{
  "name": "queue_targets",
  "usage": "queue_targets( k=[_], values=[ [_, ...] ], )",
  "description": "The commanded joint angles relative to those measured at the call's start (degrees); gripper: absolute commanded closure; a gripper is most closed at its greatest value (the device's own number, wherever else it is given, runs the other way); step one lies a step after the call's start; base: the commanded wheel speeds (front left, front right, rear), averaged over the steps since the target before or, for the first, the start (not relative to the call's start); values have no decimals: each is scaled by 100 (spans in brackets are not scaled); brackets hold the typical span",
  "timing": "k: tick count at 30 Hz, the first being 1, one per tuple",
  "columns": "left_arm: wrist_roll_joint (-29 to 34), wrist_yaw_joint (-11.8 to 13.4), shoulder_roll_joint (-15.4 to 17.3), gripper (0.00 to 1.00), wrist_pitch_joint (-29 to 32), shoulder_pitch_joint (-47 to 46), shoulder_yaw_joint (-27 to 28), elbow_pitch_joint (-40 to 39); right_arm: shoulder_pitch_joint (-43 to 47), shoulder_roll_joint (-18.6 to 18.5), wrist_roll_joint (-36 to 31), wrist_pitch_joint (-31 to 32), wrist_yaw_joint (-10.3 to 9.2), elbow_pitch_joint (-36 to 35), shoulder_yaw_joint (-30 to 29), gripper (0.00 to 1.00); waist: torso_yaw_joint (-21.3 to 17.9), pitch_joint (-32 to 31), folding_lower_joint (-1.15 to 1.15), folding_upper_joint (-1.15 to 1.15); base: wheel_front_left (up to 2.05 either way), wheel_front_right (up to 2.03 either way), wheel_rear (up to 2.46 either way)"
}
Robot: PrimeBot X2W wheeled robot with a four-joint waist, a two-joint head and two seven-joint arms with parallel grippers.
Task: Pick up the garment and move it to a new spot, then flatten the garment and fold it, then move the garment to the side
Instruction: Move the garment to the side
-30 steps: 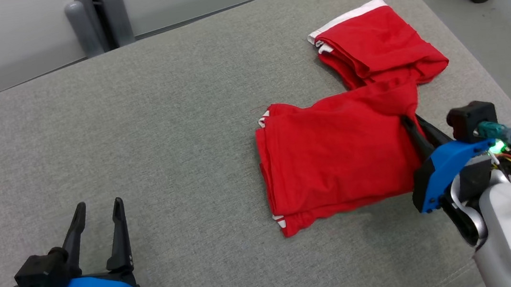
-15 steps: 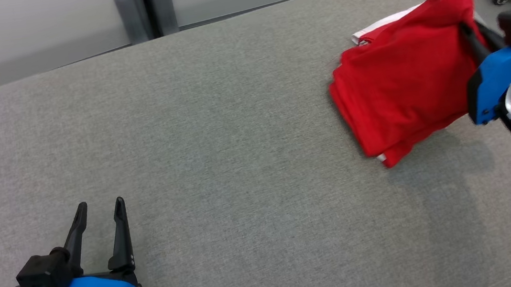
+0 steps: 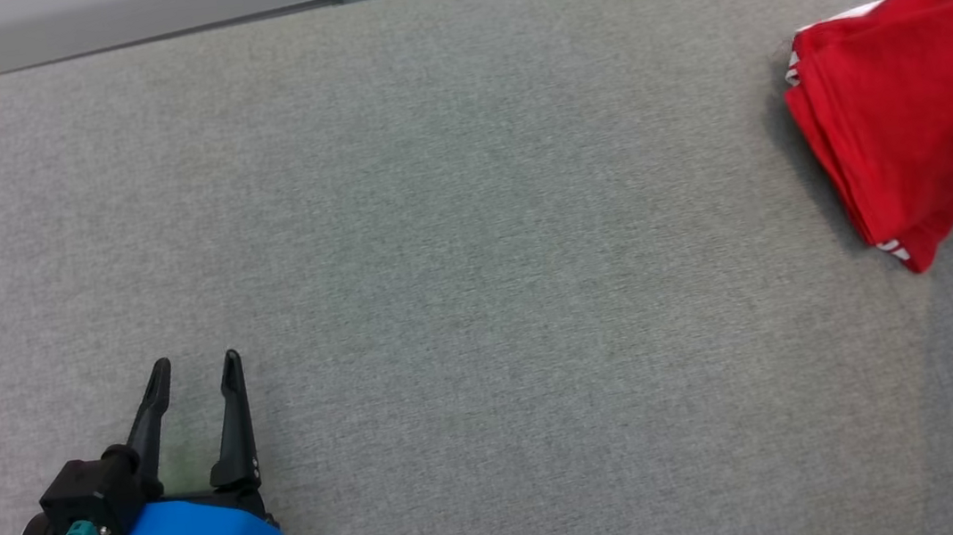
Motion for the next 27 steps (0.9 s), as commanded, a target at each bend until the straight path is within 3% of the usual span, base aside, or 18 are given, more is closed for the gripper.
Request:
queue_targets(
  k=[1, 8, 18, 27],
  values=[
    [9, -45, -2, 0, -33, -74, -11, 15, 62, 33, -191, -102, -4, 80, -239, 0, 66, 44, 0, 0, 0, 0, 0],
    [-16, -1, -15, 0, -24, -97, -44, 63, 267, 617, -523, -448, -3, 490, -786, 0, 87, -32, 0, 0, 0, 0, 0],
    [-173, 6, -16, 0, -101, -116, 64, 147, 192, 1355, -434, -1157, -3, 559, -380, 0, 29, -462, 0, 0, 0, 0, 0],
    [-443, 70, -201, 0, -268, 139, 316, 526, 736, 2119, -216, -1785, -3, 520, -25, 0, 222, -1098, 0, 0, 0, 0, 0]
  ],
)
